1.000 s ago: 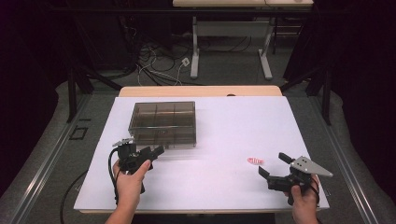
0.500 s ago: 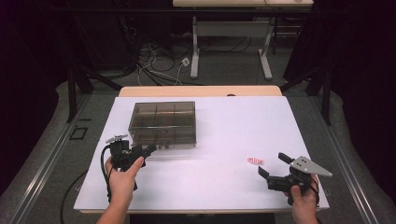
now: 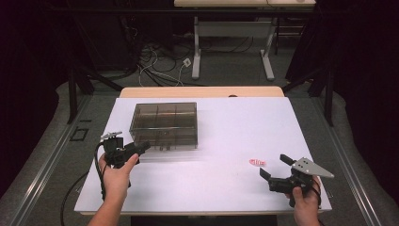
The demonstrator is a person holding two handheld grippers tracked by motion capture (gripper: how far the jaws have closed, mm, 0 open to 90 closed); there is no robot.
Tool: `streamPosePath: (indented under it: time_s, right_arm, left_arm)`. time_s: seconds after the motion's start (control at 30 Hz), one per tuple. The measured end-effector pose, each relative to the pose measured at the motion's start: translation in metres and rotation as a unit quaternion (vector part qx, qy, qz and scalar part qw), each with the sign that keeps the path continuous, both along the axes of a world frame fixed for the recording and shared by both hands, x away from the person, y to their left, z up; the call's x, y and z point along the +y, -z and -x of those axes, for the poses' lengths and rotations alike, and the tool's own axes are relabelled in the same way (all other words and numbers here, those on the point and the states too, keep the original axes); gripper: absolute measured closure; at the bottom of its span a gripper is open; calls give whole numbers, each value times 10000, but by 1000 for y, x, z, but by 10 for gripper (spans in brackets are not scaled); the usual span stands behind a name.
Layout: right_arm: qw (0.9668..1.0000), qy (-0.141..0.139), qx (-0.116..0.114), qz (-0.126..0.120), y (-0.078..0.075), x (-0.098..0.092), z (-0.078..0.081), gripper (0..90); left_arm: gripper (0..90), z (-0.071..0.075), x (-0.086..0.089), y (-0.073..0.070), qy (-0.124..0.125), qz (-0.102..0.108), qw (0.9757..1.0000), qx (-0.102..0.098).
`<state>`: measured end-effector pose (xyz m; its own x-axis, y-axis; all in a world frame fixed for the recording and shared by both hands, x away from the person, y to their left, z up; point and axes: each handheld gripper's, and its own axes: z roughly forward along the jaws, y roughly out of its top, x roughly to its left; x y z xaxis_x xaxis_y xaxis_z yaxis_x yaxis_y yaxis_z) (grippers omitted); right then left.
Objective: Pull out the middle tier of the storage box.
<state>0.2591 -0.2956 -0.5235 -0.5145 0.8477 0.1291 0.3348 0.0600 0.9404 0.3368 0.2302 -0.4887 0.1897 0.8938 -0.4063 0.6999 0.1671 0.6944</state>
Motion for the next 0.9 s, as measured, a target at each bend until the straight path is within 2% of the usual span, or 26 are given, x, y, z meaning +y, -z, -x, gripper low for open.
streamPosePath:
  time_s: [0.37, 0.67, 0.9]
  right_arm:
    - [10000, -7, -8, -21, 1, 1, -1, 17]
    - [10000, -17, -5, -5, 1, 2, -1, 17]
    - [10000, -8, -20, -4, 1, 1, -2, 18]
  left_arm:
    - [307, -9, 4, -3, -18, -192, 9998, 109]
    - [314, -18, 9, 1, -109, -302, 9993, 190]
    - [350, -21, 11, 0, -50, -453, 9987, 244]
